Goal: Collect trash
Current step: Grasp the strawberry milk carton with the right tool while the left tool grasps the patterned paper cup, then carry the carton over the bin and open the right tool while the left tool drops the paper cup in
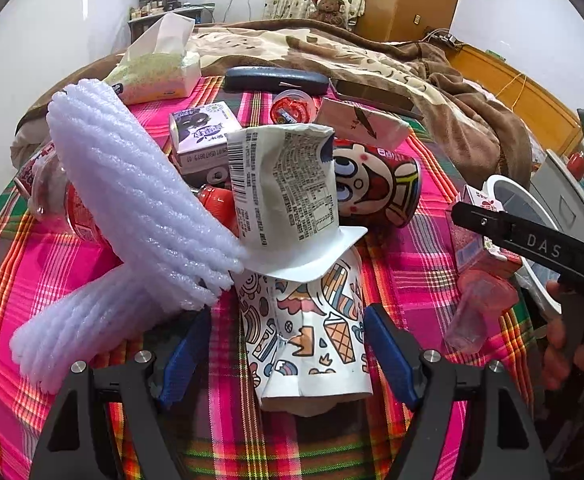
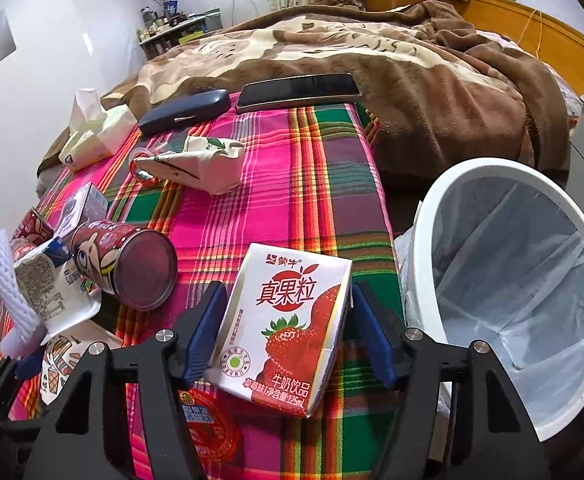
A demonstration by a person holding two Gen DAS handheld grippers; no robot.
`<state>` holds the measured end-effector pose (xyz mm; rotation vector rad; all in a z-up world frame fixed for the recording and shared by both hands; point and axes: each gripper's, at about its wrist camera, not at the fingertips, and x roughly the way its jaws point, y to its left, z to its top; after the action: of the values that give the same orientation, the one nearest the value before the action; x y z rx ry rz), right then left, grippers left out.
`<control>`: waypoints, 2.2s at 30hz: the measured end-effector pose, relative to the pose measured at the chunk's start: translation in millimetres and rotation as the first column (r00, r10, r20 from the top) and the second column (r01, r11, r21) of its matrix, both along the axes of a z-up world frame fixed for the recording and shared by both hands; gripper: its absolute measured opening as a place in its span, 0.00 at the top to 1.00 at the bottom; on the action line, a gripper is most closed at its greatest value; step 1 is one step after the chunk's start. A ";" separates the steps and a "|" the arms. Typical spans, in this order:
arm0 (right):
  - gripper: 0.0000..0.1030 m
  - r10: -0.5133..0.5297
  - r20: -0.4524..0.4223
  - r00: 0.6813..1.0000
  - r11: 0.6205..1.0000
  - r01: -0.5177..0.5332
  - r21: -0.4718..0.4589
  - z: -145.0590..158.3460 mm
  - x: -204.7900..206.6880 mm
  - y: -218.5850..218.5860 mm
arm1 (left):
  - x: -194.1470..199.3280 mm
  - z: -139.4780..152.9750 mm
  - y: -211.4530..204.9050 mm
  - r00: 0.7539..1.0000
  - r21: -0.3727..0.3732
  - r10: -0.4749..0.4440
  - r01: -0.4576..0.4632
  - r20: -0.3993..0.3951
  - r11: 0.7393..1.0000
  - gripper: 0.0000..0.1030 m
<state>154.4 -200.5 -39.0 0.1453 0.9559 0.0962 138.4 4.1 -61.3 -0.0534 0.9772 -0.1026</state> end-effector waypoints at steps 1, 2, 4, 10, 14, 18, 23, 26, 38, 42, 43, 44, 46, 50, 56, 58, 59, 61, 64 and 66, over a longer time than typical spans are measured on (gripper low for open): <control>0.37 0.001 0.000 1.000 1.000 -0.001 0.005 -0.2 -0.4 -0.5 | -0.3 -0.4 -0.1 1.000 0.000 -0.002 0.002 0.001 1.000 0.27; 0.40 0.002 0.002 1.000 1.000 -0.002 0.012 0.1 -0.9 -1.0 | -0.3 -0.6 -0.9 1.000 0.000 -0.006 0.006 0.003 1.000 0.28; 0.43 0.007 0.008 1.000 1.000 -0.008 0.018 0.6 -1.7 -0.8 | -0.6 0.8 -2.3 1.000 -0.021 -0.024 0.024 0.015 0.999 0.42; 0.44 0.015 0.019 1.000 0.999 -0.016 0.043 1.1 -5.8 -5.3 | -3.3 2.0 1.6 1.000 -0.064 -0.014 0.015 0.014 0.998 0.48; 0.44 0.019 0.031 0.999 0.997 -0.021 0.069 2.5 -10.8 -9.9 | -9.3 5.5 0.9 1.000 -0.086 -0.019 0.021 0.021 0.996 0.48; 0.44 0.017 0.061 0.998 0.997 -0.021 0.071 9.2 -16.9 -14.1 | -16.0 12.0 -1.1 0.999 -0.104 -0.022 0.026 0.040 0.994 0.48; 0.44 0.014 0.090 0.996 0.996 -0.022 0.086 19.5 -23.8 -21.1 | -24.0 23.4 -9.1 0.997 -0.109 -0.035 0.043 0.069 0.993 0.48; 0.44 0.008 0.102 0.995 0.995 -0.018 0.098 24.0 -28.1 -26.6 | -29.7 33.0 -15.1 0.995 -0.117 -0.051 0.062 0.090 0.991 0.48; 0.44 -0.028 0.177 0.984 0.991 0.004 0.133 46.3 -49.1 -49.5 | -44.3 69.0 -39.0 0.981 -0.135 -0.096 0.119 0.169 0.984 0.48; 0.44 -0.058 0.191 0.980 0.990 0.033 0.135 51.8 -55.0 -65.8 | -38.5 75.2 -54.1 0.977 -0.150 -0.124 0.150 0.173 0.977 0.48; 0.44 -0.063 0.192 0.979 0.990 0.038 0.134 52.6 -55.7 -69.4 | -38.4 76.2 -58.4 0.975 -0.146 -0.133 0.159 0.177 0.976 0.48; 0.44 -0.072 0.194 0.978 0.990 0.046 0.132 53.7 -56.6 -72.7 | -36.9 77.8 -62.8 0.973 -0.145 -0.142 0.169 0.180 0.975 0.48; 0.44 -0.091 0.199 0.976 0.990 0.066 0.127 55.9 -57.7 -80.4 | -32.5 79.5 -71.6 0.970 -0.161 -0.163 0.192 0.178 0.968 0.48; 0.44 -0.126 0.204 0.971 0.987 0.101 0.129 57.7 -59.8 -97.9 | -25.4 86.2 -99.3 0.958 -0.131 -0.212 0.239 0.196 0.962 0.48; 0.44 -0.199 0.172 0.965 0.976 0.179 0.123 46.5 -59.6 -130.1 | -11.7 95.8 -145.5 0.930 -0.166 -0.304 0.340 0.208 0.926 0.47; 0.44 -0.220 0.160 0.962 0.971 0.201 0.125 41.3 -58.3 -140.5 | -5.0 93.0 -162.6 0.922 -0.167 -0.335 0.368 0.194 0.915 0.46; 0.44 -0.227 0.154 0.962 0.970 0.210 0.119 37.8 -56.5 -144.5 | -1.5 90.9 -170.3 0.919 -0.175 -0.348 0.380 0.188 0.908 0.46; 0.44 -0.242 0.144 0.960 0.968 0.228 0.104 34.6 -55.9 -151.8 | 6.4 86.2 -185.7 0.912 -0.188 -0.372 0.402 0.174 0.896 0.46; 0.44 -0.250 0.123 0.960 0.966 0.240 0.093 27.3 -49.7 -159.1 | 13.2 78.8 -202.9 0.908 -0.166 -0.387 0.411 0.160 0.896 0.46; 0.44 -0.255 0.110 0.961 0.965 0.246 0.089 23.5 -47.8 -162.7 | 15.0 74.0 -210.2 0.903 -0.175 -0.403 0.425 0.152 0.888 0.45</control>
<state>106.5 -363.2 -15.5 0.3255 0.8063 -0.0927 153.5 -206.1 12.7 -0.0256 0.8505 -0.5972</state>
